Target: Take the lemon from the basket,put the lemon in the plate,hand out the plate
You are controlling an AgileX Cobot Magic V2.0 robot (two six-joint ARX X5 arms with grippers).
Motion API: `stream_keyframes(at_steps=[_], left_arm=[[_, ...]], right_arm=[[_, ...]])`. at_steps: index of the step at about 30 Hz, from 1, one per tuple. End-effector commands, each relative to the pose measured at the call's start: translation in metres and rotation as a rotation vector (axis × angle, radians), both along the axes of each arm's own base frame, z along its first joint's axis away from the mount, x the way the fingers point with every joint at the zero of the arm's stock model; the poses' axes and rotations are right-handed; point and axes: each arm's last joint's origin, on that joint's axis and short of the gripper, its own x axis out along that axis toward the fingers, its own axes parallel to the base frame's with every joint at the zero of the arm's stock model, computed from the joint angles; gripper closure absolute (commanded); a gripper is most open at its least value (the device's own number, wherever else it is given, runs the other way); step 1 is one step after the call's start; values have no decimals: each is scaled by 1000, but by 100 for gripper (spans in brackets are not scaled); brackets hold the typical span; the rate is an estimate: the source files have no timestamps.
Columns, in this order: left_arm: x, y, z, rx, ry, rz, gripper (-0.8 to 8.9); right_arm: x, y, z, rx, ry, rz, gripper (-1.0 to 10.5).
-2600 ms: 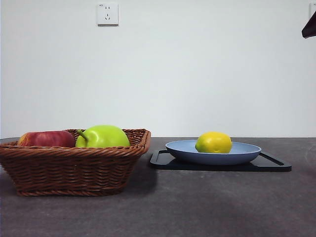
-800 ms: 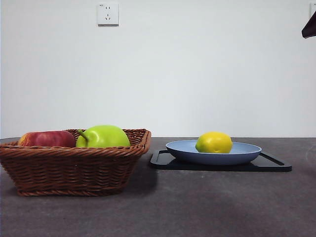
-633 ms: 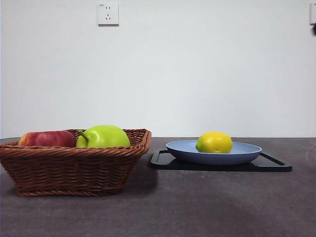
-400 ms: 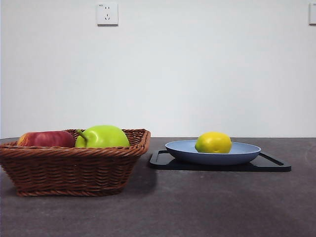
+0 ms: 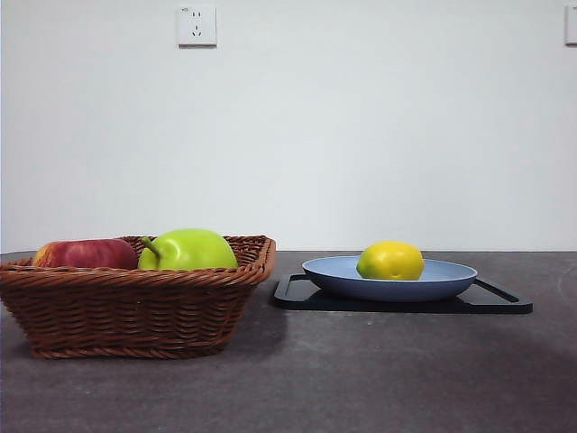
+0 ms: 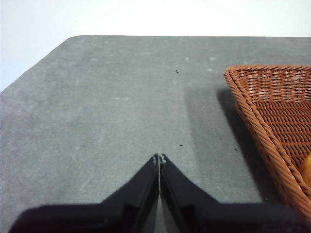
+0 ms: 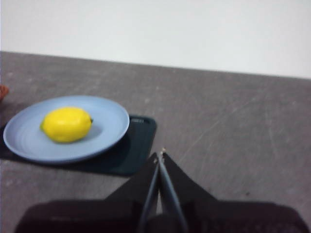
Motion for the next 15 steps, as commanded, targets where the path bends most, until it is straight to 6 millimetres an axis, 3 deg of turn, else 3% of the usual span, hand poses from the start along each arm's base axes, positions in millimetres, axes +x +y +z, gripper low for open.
stream_keyframes(at_steps=[1, 7, 15], left_arm=[[1, 0, -3, -6, 1, 6, 805], [0, 0, -3, -6, 2, 6, 805], [1, 0, -3, -6, 1, 6, 805]], right_arm=[[2, 0, -11, 36, 2, 4, 943], [5, 0, -30, 78, 64, -1, 943], [5, 0, -30, 106, 56, -11, 943]])
